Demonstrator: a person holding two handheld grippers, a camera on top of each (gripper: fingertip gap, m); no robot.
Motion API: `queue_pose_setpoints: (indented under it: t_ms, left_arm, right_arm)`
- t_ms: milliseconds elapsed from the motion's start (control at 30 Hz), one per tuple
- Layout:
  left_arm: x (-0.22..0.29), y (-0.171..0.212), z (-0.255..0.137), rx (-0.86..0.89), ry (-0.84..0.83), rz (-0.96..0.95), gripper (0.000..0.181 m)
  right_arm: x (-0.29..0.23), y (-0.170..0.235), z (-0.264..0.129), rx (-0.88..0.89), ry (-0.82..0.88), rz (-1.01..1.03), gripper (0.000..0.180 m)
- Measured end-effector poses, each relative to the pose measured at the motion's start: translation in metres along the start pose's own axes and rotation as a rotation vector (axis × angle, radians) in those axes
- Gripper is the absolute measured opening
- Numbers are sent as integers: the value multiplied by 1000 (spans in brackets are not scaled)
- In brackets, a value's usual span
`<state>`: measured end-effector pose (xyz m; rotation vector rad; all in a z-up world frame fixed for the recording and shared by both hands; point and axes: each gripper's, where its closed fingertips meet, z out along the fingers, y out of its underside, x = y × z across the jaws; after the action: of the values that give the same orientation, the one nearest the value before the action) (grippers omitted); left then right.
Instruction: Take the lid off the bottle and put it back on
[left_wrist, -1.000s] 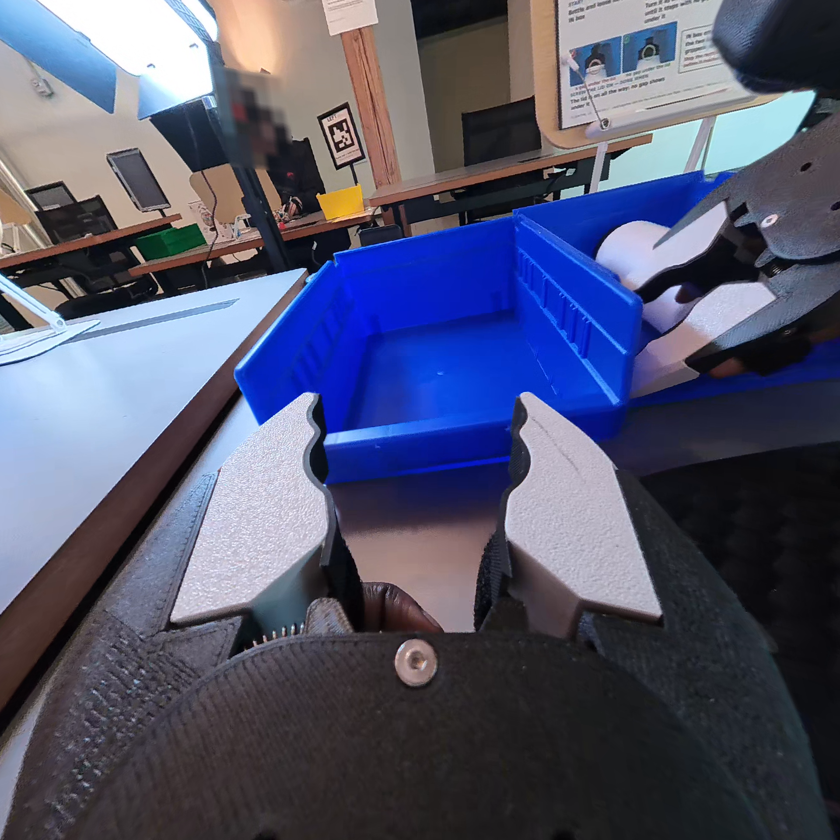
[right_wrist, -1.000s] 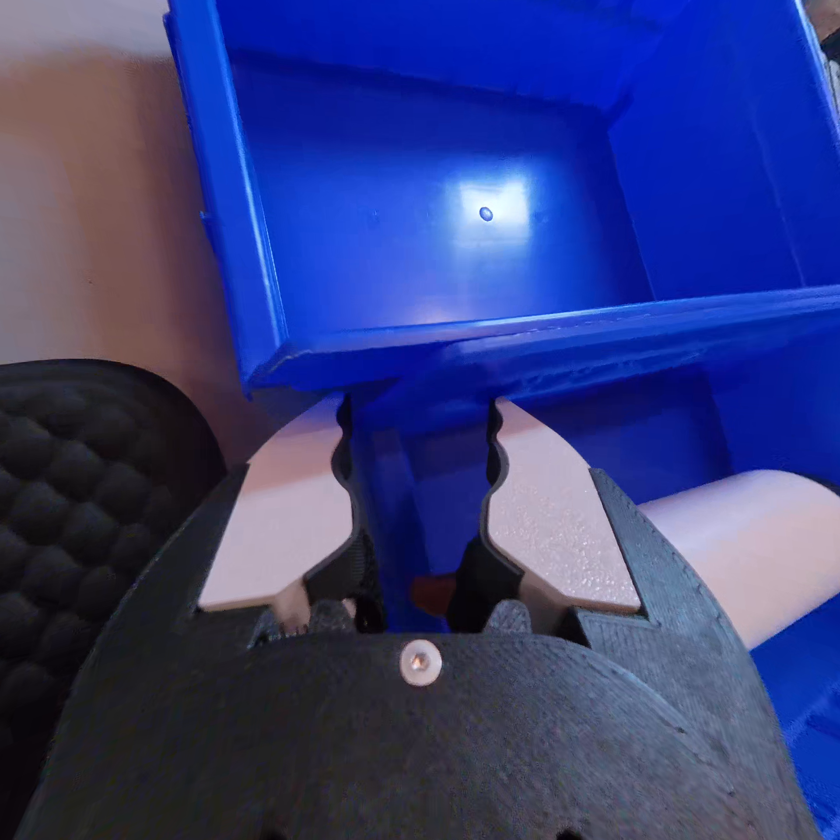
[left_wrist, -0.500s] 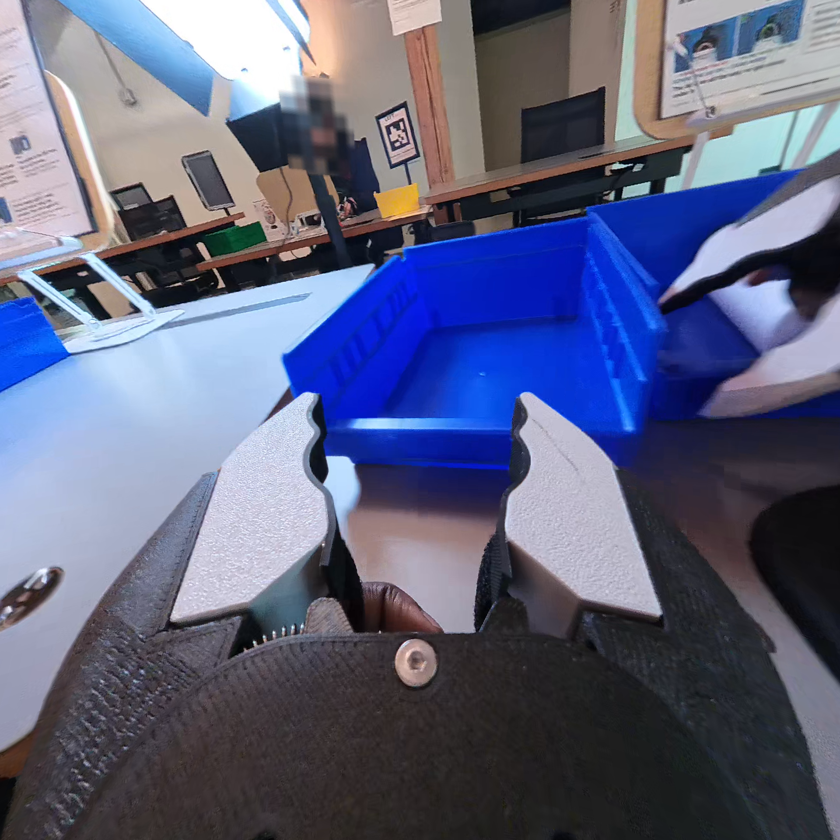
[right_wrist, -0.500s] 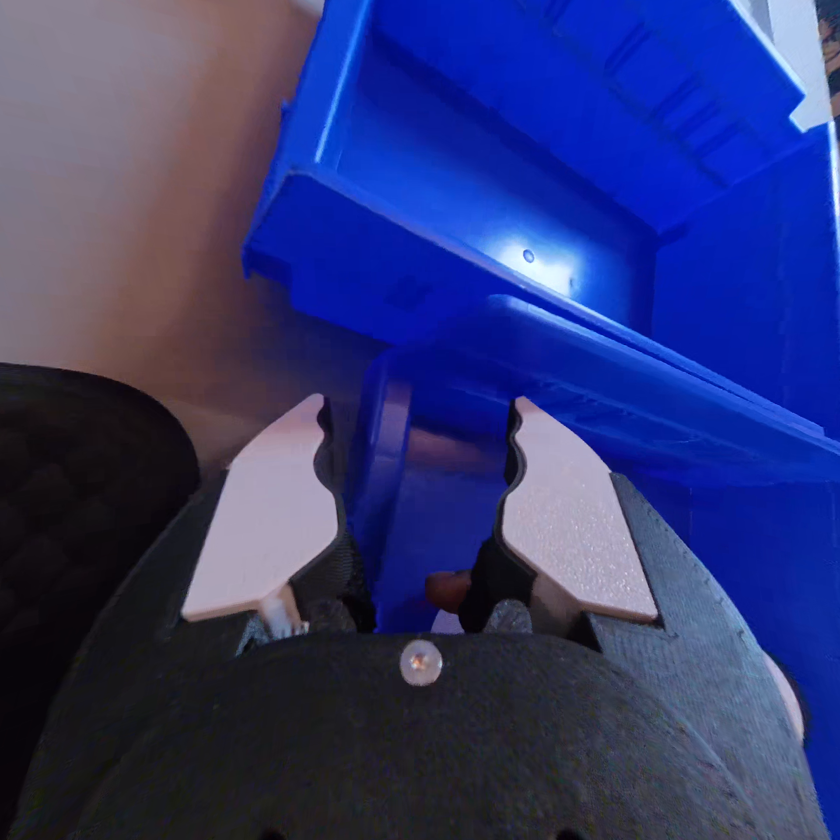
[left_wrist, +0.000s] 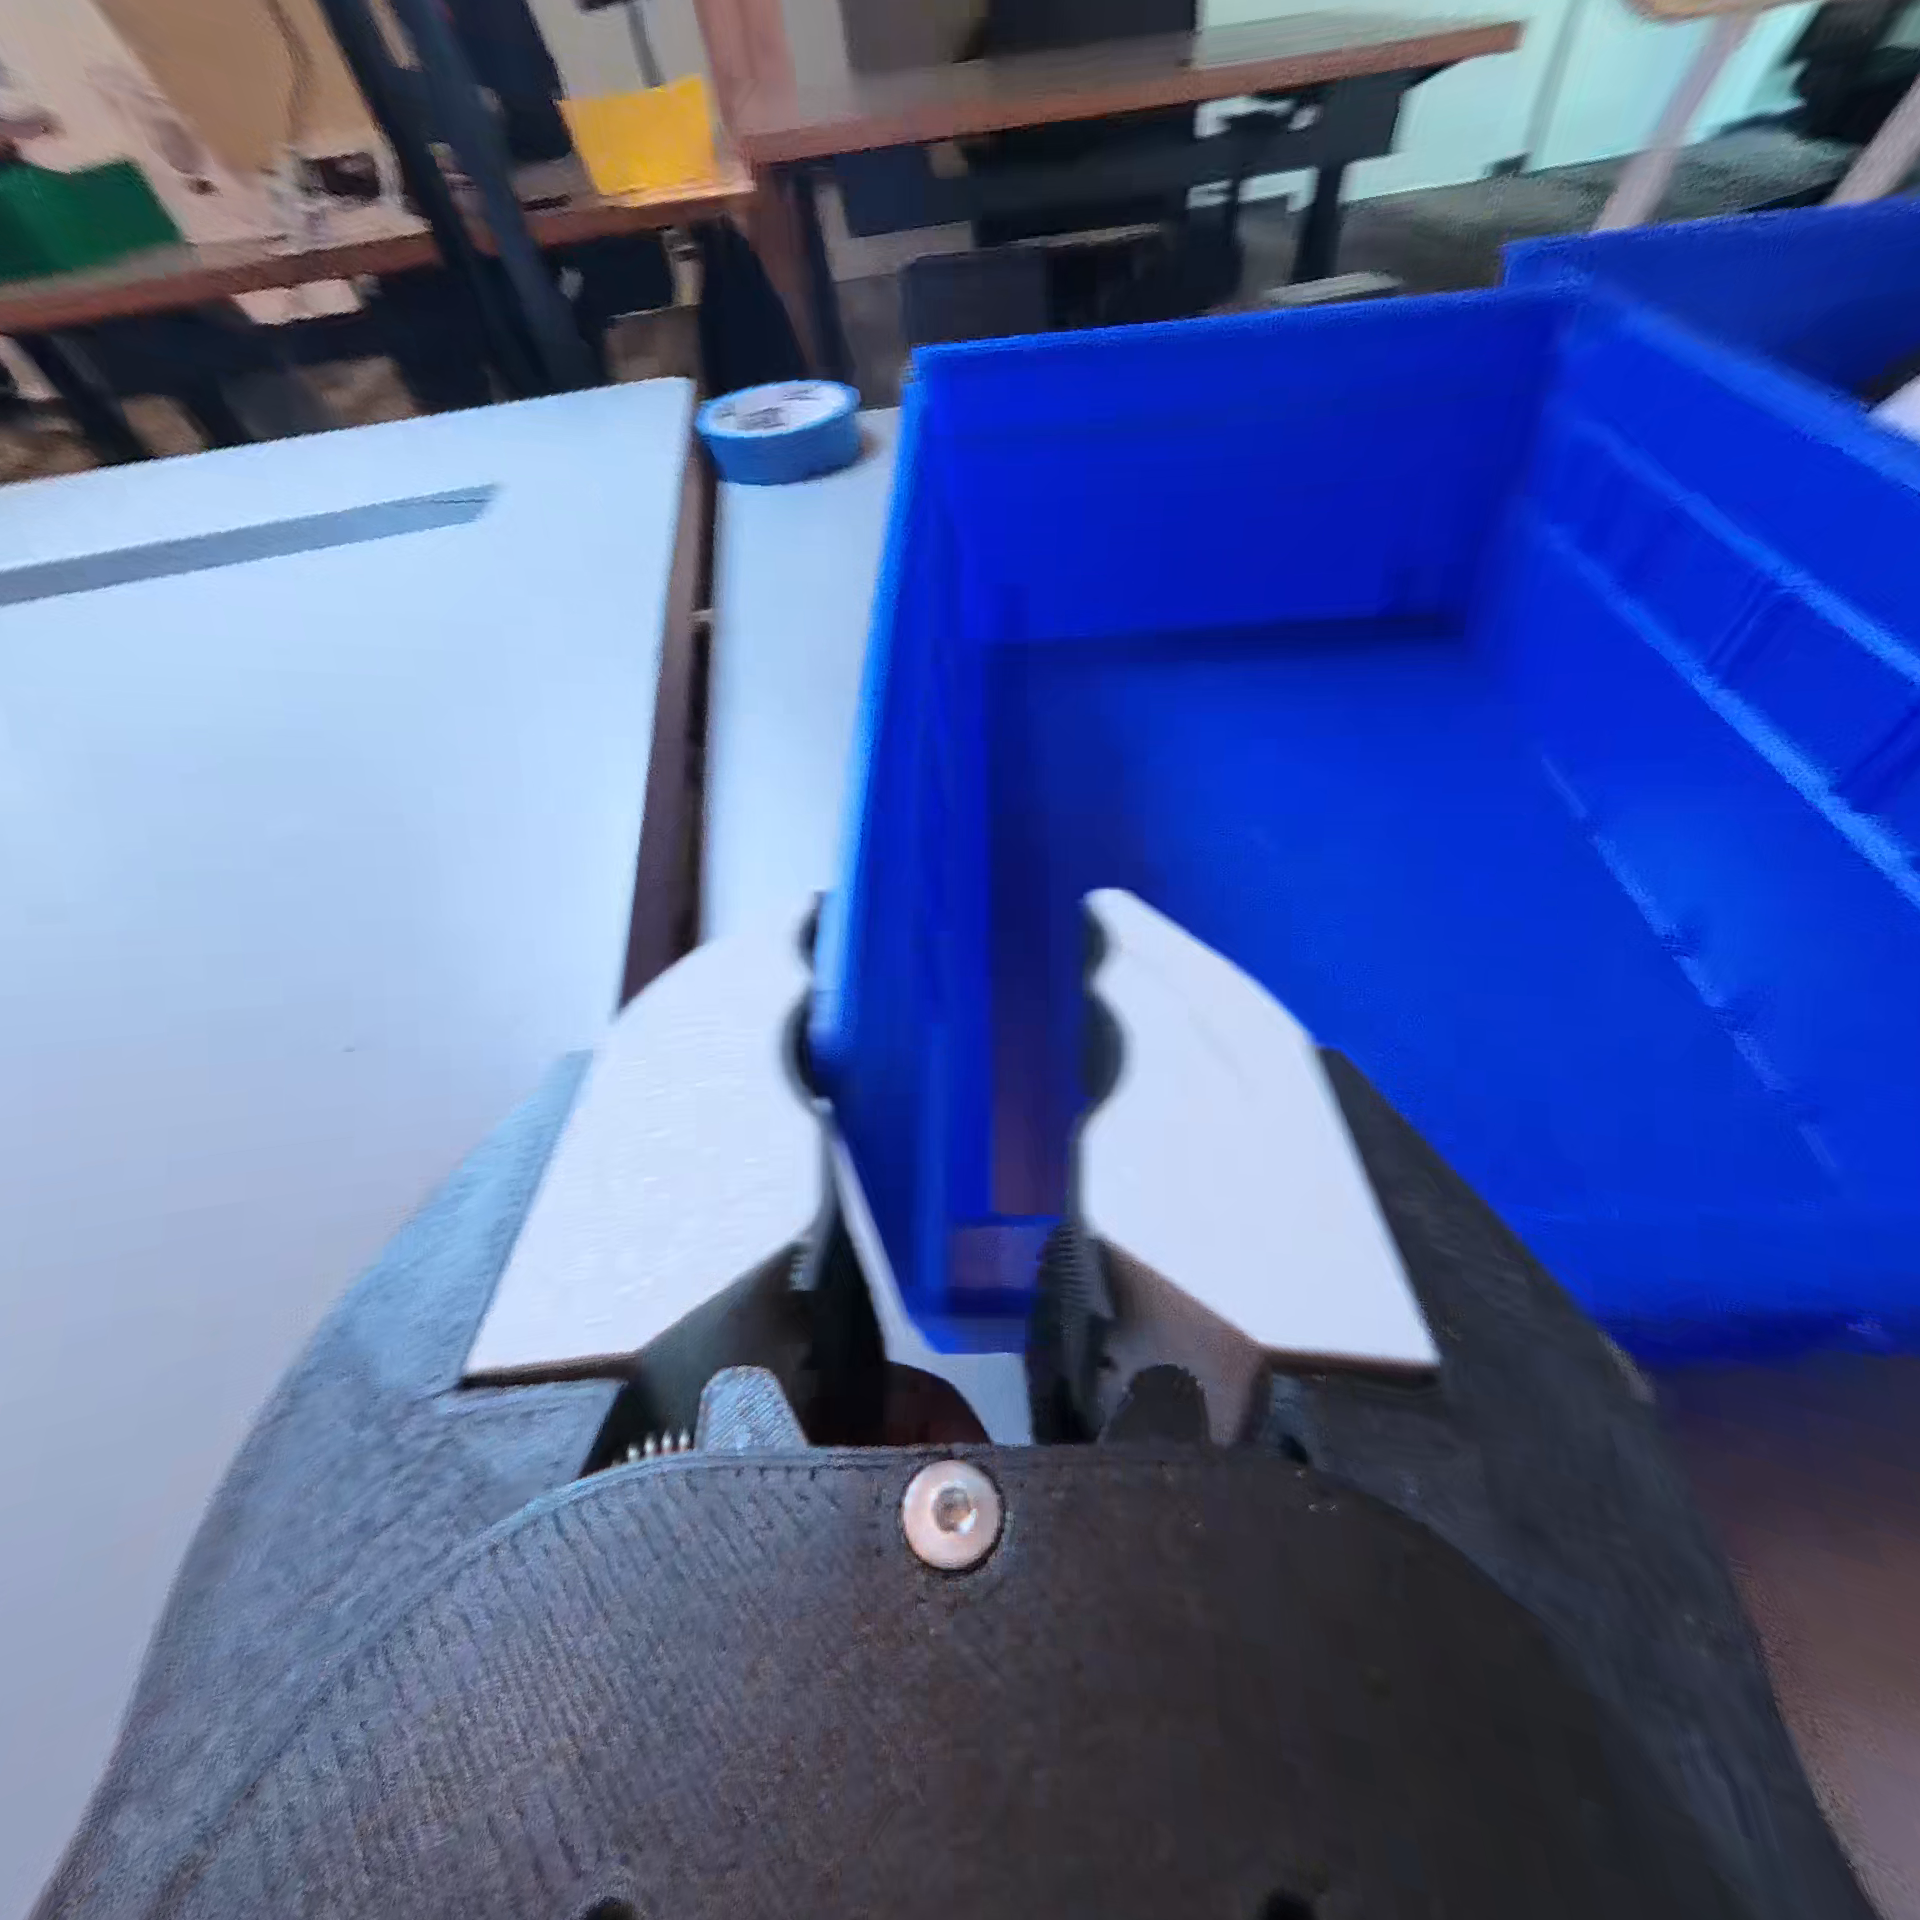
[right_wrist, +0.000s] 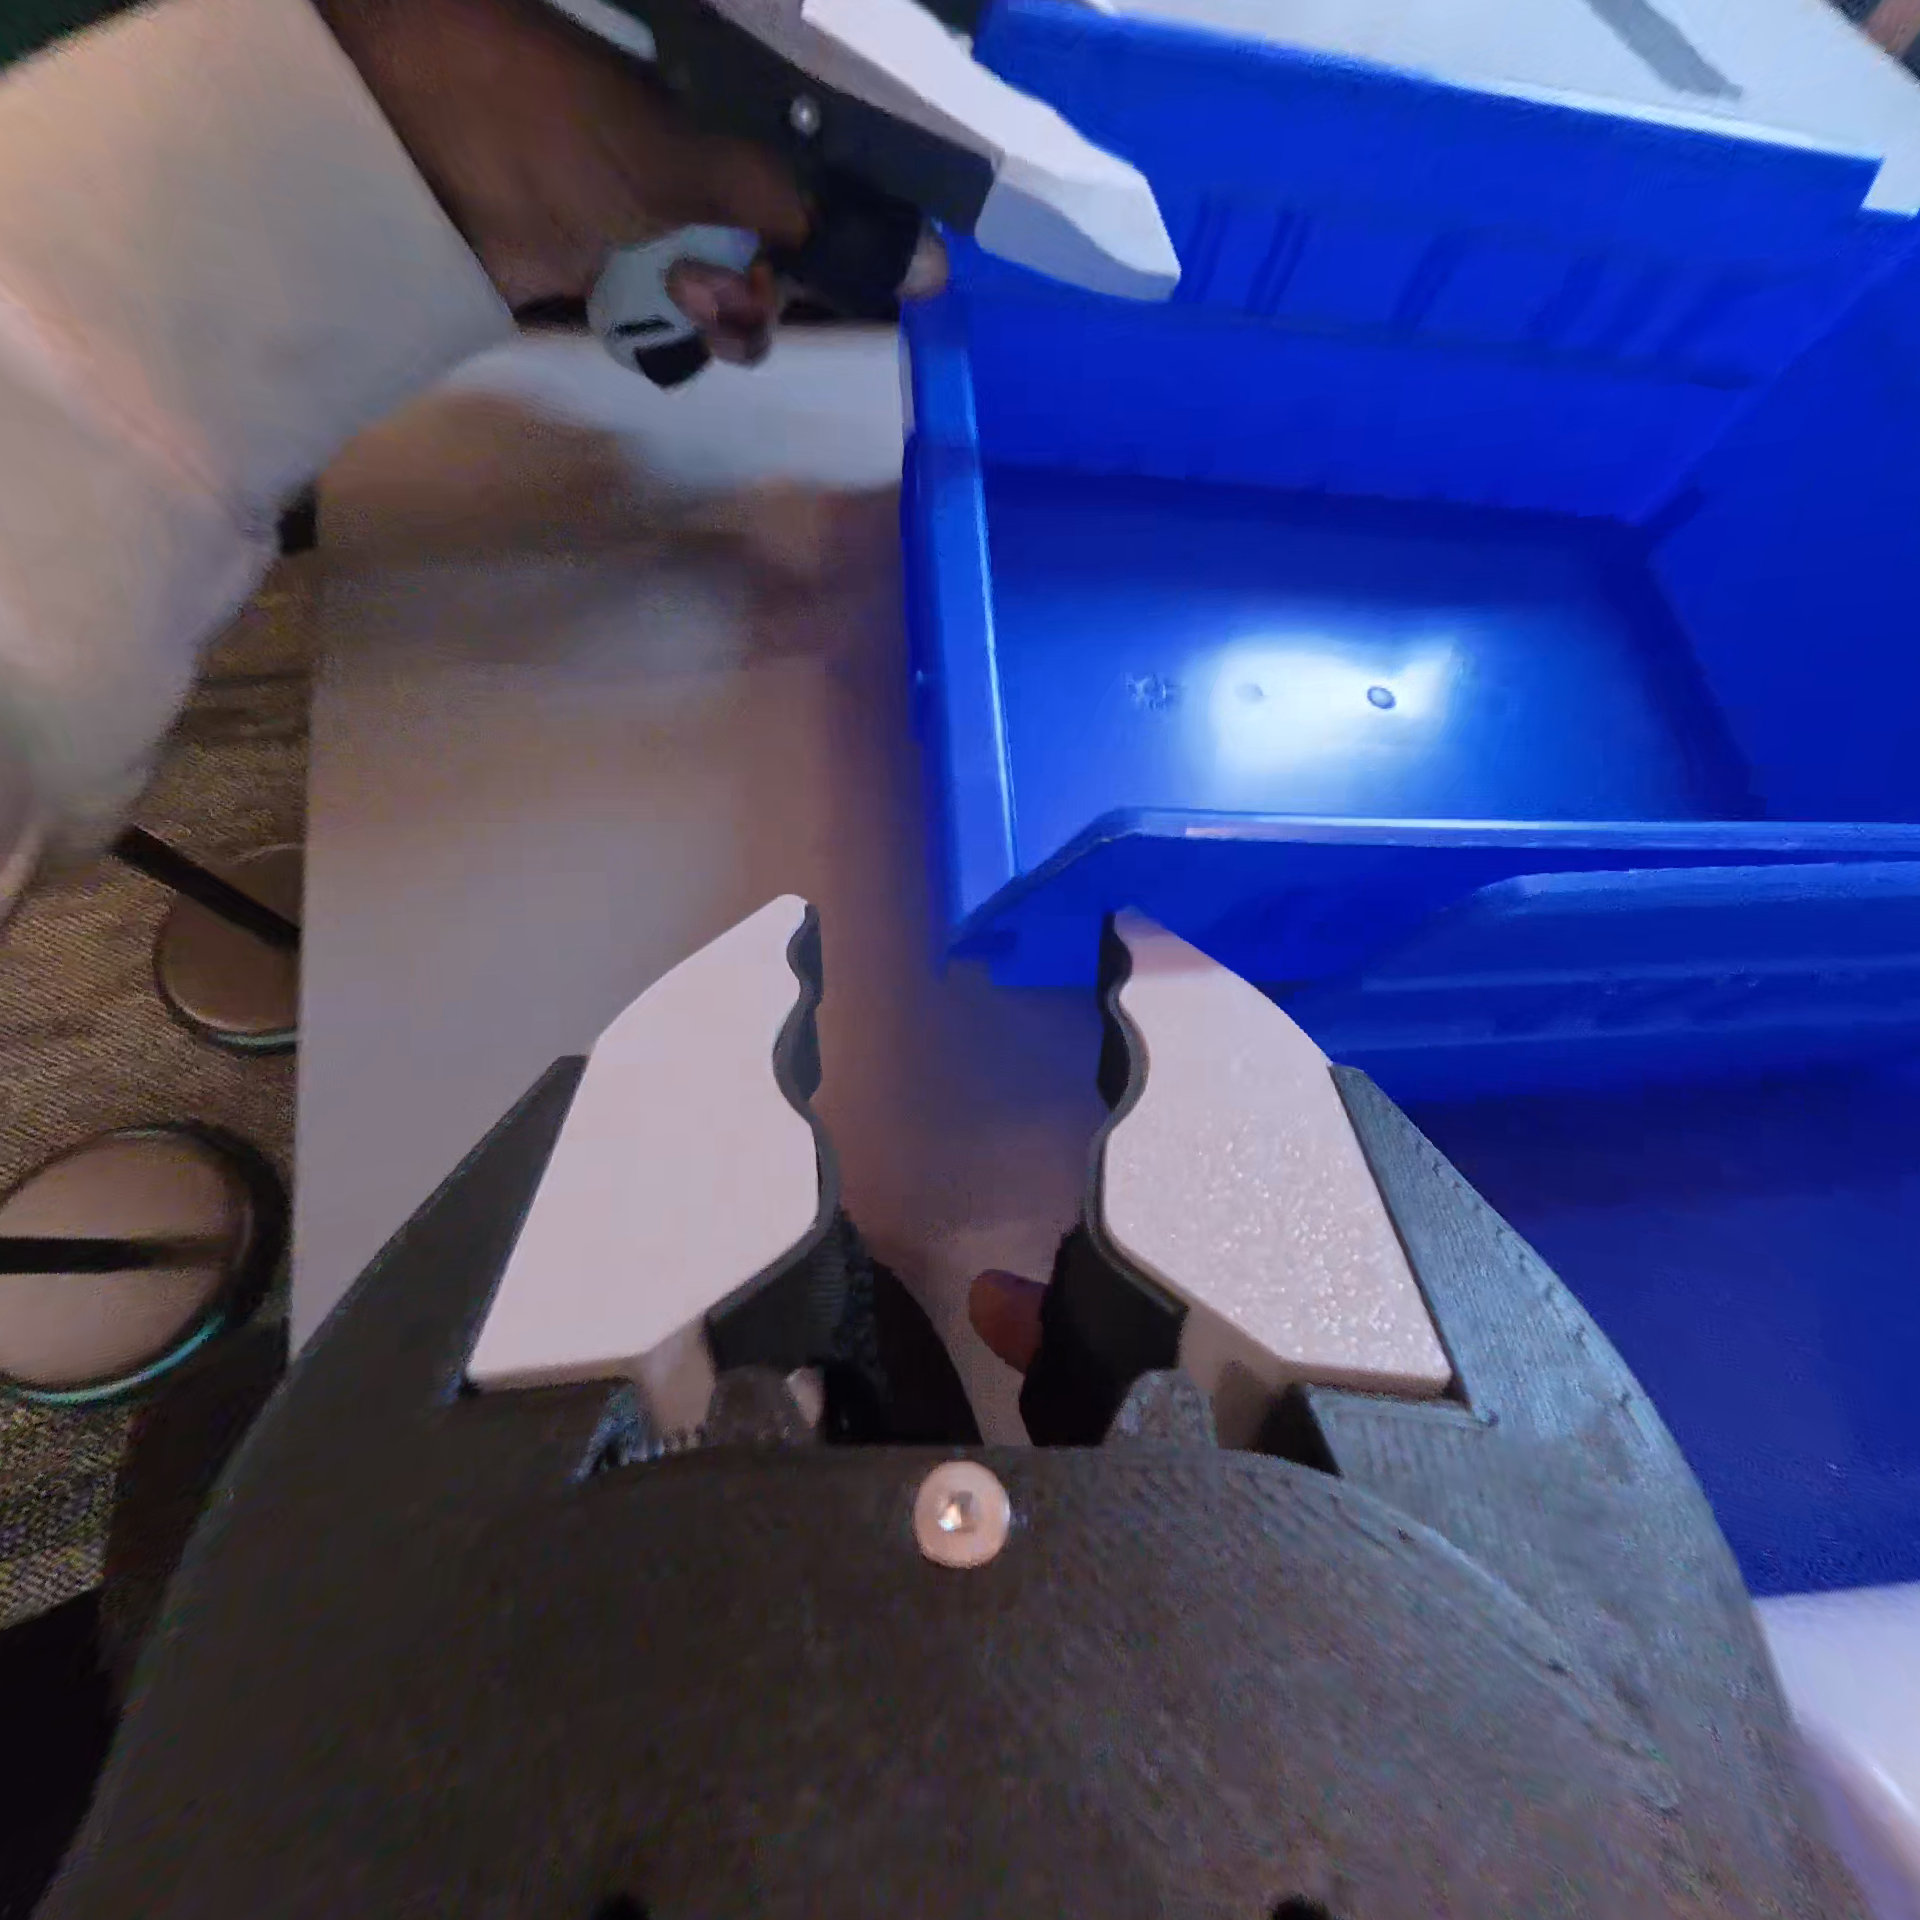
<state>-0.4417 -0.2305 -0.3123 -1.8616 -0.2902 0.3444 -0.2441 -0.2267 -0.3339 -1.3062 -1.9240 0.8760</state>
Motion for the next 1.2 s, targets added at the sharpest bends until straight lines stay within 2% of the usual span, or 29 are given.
queue_pose_setpoints:
  t_ms: [33,133,233,367,433,567,667,800,933,1067,1200]
  left_arm:
    - [-11,2,1,-8,-64,7,16]
    - [-10,-3,-15,80,-63,-116,2]
    - [-9,-8,-59,231,-275,40,2]
    - [4,-5,-115,348,-398,-9,2]
    - [11,-14,-138,421,-473,8,2]
    - [31,-68,-183,627,-537,33,3]
    - [65,-122,-199,758,-514,88,3]
    - [136,-186,-182,902,-395,117,4]
    - [225,-227,-127,936,-172,37,4]
    - [326,-243,-66,852,-7,-43,3]
    - [418,-237,-19,723,119,-64,2]
  right_arm:
    - [5,6,6,-47,25,-17,53]
    - [17,16,15,-94,56,-28,41]
    - [14,14,15,-29,13,32,35]
    - [1,8,10,58,-73,69,38]
    - [-1,2,5,90,-47,54,35]
    - [-6,-27,-24,241,-8,0,33]
    - [9,-48,-74,327,89,-84,34]
    - [48,-43,-162,374,272,-139,34]
    - [88,3,-257,349,472,-130,34]
    - [115,66,-351,287,619,-113,34]
    - [133,132,-416,211,667,-39,34]
